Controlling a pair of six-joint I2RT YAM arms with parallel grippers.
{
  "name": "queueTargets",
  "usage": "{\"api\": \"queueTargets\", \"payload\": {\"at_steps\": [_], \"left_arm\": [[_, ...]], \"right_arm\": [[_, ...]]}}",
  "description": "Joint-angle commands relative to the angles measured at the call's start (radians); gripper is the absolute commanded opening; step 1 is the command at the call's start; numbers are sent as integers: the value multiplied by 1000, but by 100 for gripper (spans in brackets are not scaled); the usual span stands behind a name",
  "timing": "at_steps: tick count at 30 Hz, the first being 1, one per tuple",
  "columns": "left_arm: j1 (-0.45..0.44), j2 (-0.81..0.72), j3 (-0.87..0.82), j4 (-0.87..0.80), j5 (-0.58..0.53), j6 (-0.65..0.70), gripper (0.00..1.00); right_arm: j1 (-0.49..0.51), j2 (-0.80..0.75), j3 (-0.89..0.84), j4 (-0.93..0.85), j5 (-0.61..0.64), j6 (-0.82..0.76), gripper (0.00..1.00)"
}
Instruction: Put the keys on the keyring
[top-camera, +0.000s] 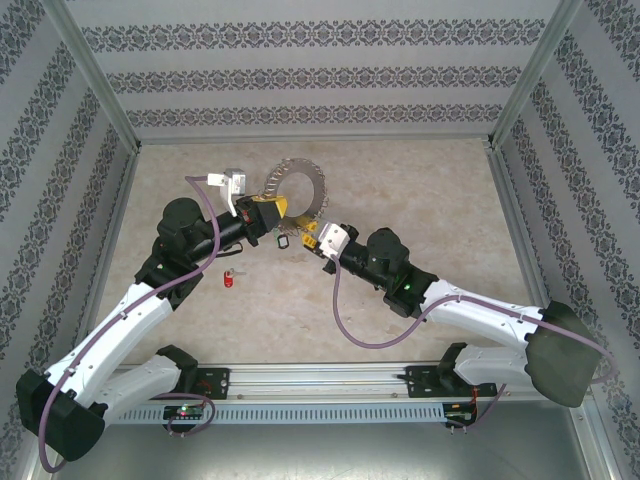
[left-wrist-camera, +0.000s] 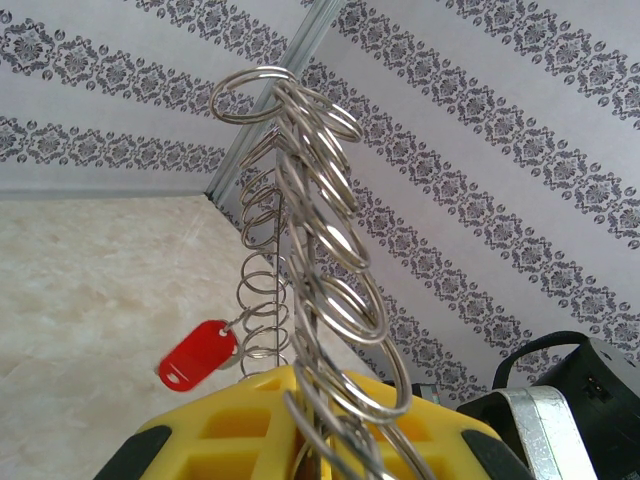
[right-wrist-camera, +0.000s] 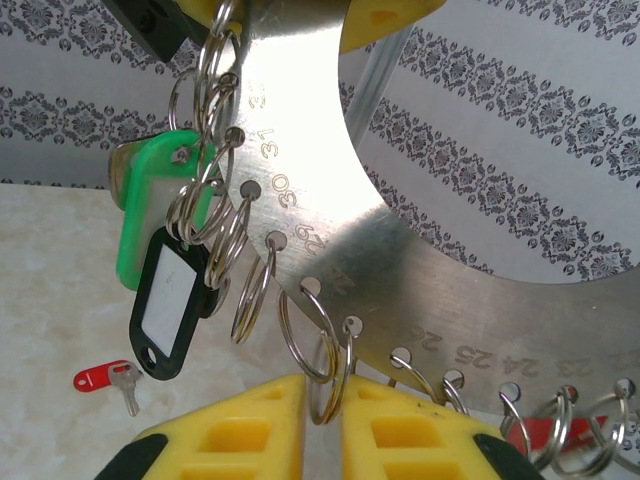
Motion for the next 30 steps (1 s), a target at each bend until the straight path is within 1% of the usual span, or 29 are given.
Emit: {"api": "queueTargets", "payload": {"at_steps": [1, 5, 6, 10, 16, 18, 23, 25, 27, 28, 30], "left_arm": [[6, -14, 37, 87, 20, -10, 0], [6, -16, 38, 86, 21, -9, 0], [6, -16, 37, 86, 20, -8, 0], [5, -16, 35, 86, 21, -10, 0], [6, -17, 31, 81, 10, -7, 0], [7, -20, 29, 66, -13, -7, 0], [7, -34, 3, 19, -137, -9, 0], [6, -32, -9, 20, -168, -17, 1], [6, -19, -16, 20, -184, -33, 5], [6, -11, -20, 19, -190, -53, 5], [5, 6, -43, 65, -181, -110, 10]], "right_arm": [[6, -1, 24, 29, 18, -6, 16], [6, -2, 20, 28, 22, -8, 19], [6, -3, 18, 29, 23, -7, 18], [6, -4, 17, 38, 29, -5, 9], [6, -8, 8, 52, 31, 3, 1], [6, -12, 1, 59, 27, 4, 0], [6, -28, -18, 75, 39, 13, 0], [6, -31, -23, 82, 43, 23, 0], [6, -33, -26, 84, 49, 30, 0], [6, -31, -30, 90, 53, 33, 0], [6, -31, -39, 107, 60, 33, 0]]}}
